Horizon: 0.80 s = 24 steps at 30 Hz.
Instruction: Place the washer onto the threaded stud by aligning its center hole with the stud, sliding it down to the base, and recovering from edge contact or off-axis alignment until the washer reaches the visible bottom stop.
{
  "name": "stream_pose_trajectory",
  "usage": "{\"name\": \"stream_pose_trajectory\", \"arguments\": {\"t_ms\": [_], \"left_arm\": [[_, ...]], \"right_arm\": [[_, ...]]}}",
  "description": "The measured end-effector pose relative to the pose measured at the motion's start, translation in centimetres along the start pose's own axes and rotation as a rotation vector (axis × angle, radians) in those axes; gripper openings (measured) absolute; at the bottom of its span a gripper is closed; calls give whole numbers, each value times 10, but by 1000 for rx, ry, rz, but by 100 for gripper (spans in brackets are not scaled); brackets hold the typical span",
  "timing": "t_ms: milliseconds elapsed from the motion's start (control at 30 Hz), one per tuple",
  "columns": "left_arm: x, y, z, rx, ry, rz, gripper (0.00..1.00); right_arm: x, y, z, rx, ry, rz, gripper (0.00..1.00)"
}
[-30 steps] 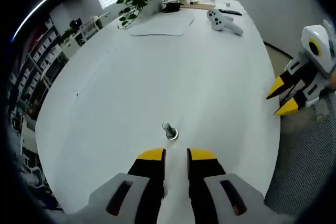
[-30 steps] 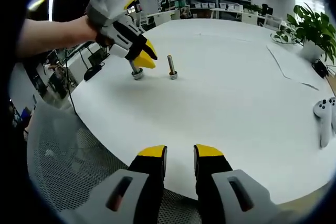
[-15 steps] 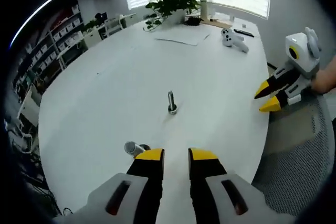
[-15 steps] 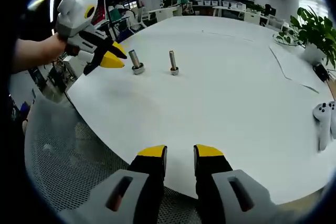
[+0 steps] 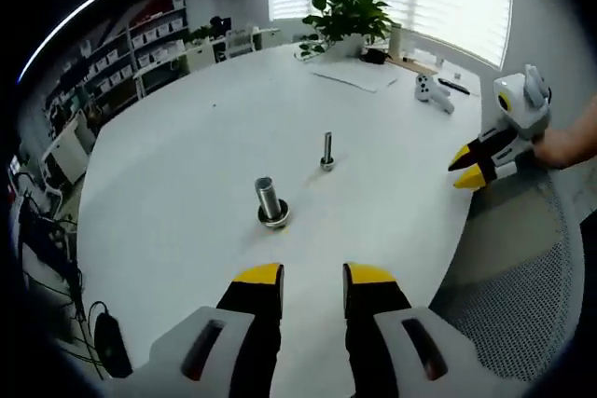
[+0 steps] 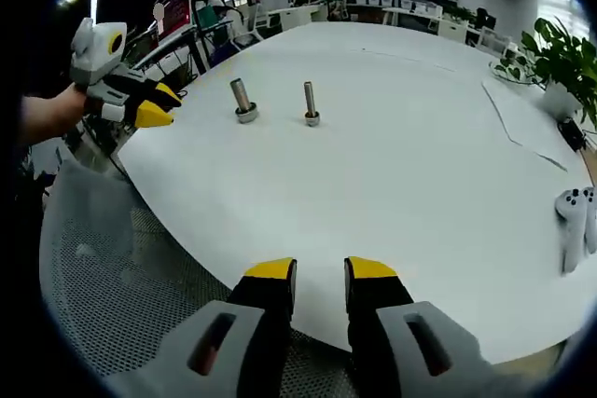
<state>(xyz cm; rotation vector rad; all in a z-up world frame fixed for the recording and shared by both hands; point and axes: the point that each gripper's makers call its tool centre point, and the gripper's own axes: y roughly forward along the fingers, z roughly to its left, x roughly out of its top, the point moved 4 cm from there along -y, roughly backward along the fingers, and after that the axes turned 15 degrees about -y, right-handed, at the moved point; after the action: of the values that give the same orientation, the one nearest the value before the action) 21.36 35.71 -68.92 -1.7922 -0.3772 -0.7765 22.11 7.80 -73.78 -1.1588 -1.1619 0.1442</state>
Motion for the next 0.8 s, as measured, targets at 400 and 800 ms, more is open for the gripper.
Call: {"name": "stream_pose_trajectory", "arguments": {"t_ms": [400,800], "left_arm": [[-13,-19,9,20,-64,-58,27],[-20,-31,-1,12,-55,-116,27]], "right_arm": [[-2,2,4,20,-23,26,24],[-2,2,5,22,-30,37,24]]}}
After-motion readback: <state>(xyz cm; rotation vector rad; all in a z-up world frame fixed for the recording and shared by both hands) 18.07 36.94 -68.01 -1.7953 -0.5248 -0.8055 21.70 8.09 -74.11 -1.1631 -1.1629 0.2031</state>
